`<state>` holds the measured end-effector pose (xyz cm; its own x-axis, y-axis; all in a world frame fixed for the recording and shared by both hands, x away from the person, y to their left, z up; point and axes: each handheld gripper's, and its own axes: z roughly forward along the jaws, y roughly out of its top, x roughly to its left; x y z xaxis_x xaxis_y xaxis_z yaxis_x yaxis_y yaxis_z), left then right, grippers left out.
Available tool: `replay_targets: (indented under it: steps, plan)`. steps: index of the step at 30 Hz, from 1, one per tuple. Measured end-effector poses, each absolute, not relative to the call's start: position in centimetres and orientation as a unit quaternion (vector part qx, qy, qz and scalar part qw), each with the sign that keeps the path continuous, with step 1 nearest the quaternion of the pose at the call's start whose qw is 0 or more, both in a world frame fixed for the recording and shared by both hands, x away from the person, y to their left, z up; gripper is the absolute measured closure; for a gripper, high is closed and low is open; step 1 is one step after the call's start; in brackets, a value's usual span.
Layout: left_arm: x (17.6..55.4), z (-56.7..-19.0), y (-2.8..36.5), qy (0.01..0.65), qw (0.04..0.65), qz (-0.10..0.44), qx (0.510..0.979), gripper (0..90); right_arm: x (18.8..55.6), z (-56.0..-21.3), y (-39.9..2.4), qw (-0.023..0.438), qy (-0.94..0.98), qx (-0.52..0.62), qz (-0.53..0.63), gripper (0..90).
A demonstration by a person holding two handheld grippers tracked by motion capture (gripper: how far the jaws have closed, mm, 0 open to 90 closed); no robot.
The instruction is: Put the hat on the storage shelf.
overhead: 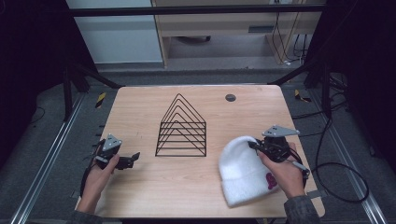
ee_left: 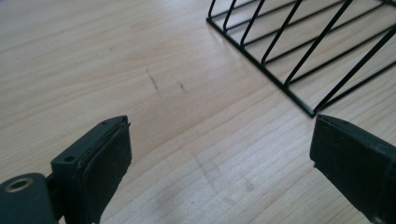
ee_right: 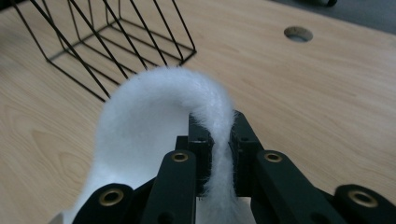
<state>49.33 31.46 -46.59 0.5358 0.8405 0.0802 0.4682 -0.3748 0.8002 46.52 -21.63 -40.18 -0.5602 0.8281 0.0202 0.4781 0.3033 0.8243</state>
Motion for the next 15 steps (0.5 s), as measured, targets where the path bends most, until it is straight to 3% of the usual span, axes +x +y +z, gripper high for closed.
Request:
replay_targets:
  steps: [7, 15]
  plan:
    - [49.0, -42.8, 29.9, 0.385, 0.395, 0.27, 0.789, 5.1, 44.8, -35.8, -21.7, 0.237, 0.756, 0.403, 0.458, 82.8]
    - [48.4, -38.7, 28.3, 0.345, 0.422, 0.254, 0.799, 4.8, 44.9, -30.8, -21.1, 0.267, 0.744, 0.377, 0.483, 83.0]
